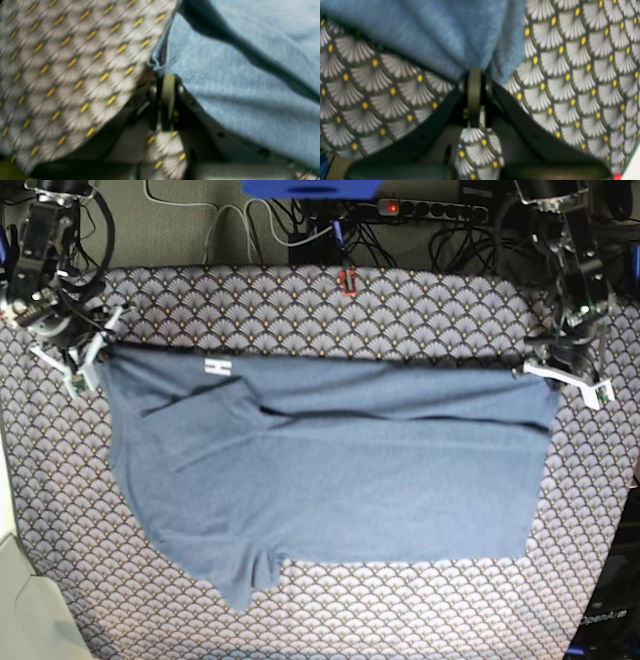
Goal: Fold the T-shirt properly
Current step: 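Pull the held edge back toward the arms, spreading the shirt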
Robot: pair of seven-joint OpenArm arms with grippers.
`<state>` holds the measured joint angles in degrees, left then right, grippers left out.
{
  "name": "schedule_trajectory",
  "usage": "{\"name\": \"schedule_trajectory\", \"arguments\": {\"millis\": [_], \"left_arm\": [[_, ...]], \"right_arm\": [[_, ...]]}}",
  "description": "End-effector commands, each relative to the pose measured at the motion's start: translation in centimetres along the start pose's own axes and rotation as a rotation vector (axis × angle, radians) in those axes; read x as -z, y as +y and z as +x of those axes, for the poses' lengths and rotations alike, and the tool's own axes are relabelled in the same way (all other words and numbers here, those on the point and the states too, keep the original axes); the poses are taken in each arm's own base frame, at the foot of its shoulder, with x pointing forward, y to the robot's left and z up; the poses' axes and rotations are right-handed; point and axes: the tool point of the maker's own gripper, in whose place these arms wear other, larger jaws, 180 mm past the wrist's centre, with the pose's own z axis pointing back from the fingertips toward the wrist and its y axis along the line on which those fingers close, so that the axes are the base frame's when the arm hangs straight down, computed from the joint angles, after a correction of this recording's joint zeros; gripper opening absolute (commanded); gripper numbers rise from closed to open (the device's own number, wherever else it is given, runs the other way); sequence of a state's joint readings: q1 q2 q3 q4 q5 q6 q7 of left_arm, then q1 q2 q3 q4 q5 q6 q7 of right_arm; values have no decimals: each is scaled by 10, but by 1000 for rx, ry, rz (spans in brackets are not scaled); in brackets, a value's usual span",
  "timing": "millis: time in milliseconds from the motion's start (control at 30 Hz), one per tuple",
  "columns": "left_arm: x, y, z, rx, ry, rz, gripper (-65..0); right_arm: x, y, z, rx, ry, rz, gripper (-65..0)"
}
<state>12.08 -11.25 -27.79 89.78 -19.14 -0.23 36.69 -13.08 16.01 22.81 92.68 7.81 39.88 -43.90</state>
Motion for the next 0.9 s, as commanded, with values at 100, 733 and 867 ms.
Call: {"name": "schedule_trajectory", "arguments": {"millis": [100,733,867], "left_arm": [[-19,23,20,14,-73,47,-646],[-38,45,-27,54,33,85,-646],[-41,48,-33,59,45,91,-646]], "right_arm": [[-16,-30,-9,16,2,-77,-650],[-25,-11,-61,45,106,-45,-650],[-24,-10,-62,43,108,-42,-650]]}}
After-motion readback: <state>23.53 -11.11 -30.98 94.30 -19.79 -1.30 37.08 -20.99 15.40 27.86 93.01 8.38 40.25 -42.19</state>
